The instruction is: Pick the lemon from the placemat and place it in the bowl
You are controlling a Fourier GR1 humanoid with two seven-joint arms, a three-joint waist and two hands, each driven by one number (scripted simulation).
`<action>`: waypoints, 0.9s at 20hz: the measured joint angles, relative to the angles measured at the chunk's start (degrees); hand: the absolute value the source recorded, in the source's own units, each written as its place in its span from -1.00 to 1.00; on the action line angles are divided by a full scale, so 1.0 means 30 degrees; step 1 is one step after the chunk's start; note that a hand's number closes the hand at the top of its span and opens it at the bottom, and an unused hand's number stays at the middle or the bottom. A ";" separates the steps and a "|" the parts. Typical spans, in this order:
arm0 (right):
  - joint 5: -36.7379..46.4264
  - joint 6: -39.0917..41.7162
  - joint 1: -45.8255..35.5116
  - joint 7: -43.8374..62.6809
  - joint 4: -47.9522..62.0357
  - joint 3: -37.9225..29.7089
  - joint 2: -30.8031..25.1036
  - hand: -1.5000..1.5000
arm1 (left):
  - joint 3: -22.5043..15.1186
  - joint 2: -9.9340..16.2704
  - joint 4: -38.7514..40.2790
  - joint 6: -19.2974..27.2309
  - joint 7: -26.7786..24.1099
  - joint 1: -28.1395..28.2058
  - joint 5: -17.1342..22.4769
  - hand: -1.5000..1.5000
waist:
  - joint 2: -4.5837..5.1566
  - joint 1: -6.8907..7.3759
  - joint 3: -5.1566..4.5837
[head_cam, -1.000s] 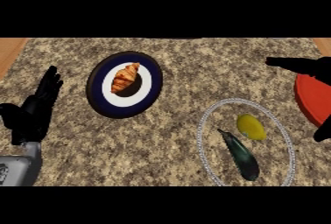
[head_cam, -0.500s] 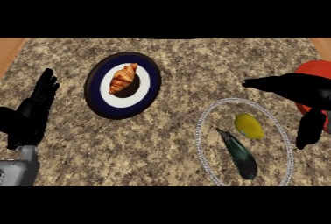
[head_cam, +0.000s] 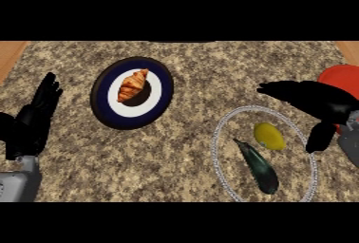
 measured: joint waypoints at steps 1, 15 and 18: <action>0.0348 -0.0313 0.0394 -0.0121 -0.0114 -0.0011 0.0167 -1.00 | -0.0111 -0.0108 -0.0328 0.0124 0.0228 0.0054 -0.0232 0.00 | -0.0007 -0.0013 -0.0001; 0.4041 -0.0398 0.2256 -0.1493 0.1052 -0.0782 0.2490 -1.00 | 0.0847 -0.0992 -0.0351 -0.0906 -0.0270 0.0549 -0.1105 0.00 | -0.0010 -0.0028 -0.0002; 0.4831 -0.0852 0.2722 -0.1616 0.1083 -0.0952 0.3066 -1.00 | 0.1177 -0.1058 -0.0179 -0.1129 -0.0143 0.0229 -0.1190 0.00 | -0.0014 -0.0051 -0.0002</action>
